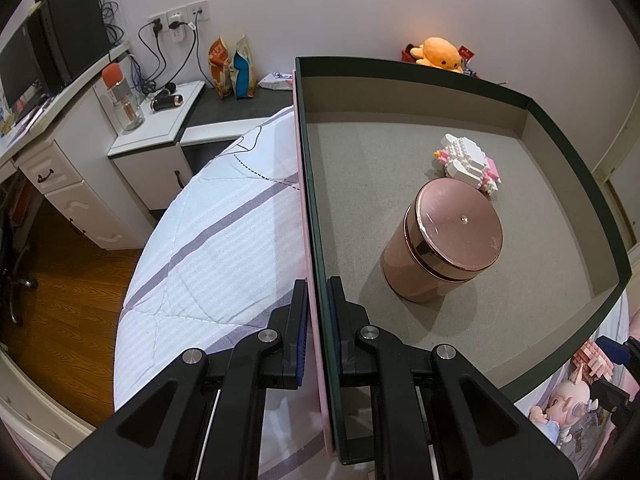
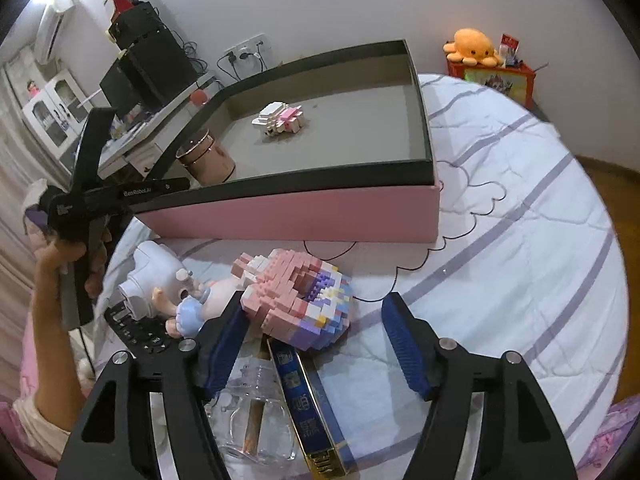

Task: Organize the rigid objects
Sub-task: 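Grasp the pink-purple block figure with the right gripper, then place the pink-purple block figure beside the white figure in the box with the right gripper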

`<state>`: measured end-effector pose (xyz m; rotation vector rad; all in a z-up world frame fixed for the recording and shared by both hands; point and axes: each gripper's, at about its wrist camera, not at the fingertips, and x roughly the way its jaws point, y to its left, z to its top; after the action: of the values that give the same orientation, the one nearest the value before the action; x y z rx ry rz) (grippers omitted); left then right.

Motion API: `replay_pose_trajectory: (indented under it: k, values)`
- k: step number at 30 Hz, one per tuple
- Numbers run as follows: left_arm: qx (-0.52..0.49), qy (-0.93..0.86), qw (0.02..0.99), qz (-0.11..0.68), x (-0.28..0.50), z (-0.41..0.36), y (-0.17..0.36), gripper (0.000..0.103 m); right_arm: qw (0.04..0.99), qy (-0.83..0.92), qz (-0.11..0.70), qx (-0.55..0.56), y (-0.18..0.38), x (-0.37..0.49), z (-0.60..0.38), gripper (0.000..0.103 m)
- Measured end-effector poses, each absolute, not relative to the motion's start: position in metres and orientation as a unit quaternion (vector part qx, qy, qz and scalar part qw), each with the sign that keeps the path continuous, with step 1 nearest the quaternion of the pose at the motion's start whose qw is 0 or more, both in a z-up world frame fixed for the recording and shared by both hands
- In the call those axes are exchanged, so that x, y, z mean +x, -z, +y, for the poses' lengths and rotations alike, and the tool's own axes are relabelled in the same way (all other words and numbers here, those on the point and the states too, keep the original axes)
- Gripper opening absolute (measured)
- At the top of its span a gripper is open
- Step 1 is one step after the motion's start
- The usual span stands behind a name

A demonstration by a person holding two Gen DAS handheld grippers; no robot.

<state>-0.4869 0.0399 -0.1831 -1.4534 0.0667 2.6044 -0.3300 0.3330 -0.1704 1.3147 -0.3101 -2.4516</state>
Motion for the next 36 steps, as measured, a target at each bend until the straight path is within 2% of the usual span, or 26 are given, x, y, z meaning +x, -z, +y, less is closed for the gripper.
replay_pose_trajectory:
  k: [3, 4, 6, 21, 36]
  values:
    - [-0.486, -0.87, 0.079, 0.022, -0.487, 0.04, 0.183, 0.009, 0.187, 0.855, -0.119, 0.469, 0.173, -0.335, 0.335, 0.066]
    - [-0.486, -0.87, 0.079, 0.022, -0.487, 0.04, 0.183, 0.009, 0.199, 0.851, -0.126, 0.469, 0.174, -0.335, 0.336, 0.056]
    - [-0.486, -0.87, 0.079, 0.022, -0.487, 0.04, 0.183, 0.009, 0.208, 0.85, -0.134, 0.465, 0.173, -0.334, 0.336, 0.056]
    - [-0.486, -0.871, 0.075, 0.025, -0.488, 0.036, 0.184, 0.009, 0.147, 0.891, -0.039, 0.427, 0.146, -0.323, 0.322, 0.053]
    - [-0.486, -0.871, 0.075, 0.025, -0.488, 0.036, 0.185, 0.009, 0.11, 0.924, 0.022, 0.365, 0.094, -0.338, 0.309, 0.053]
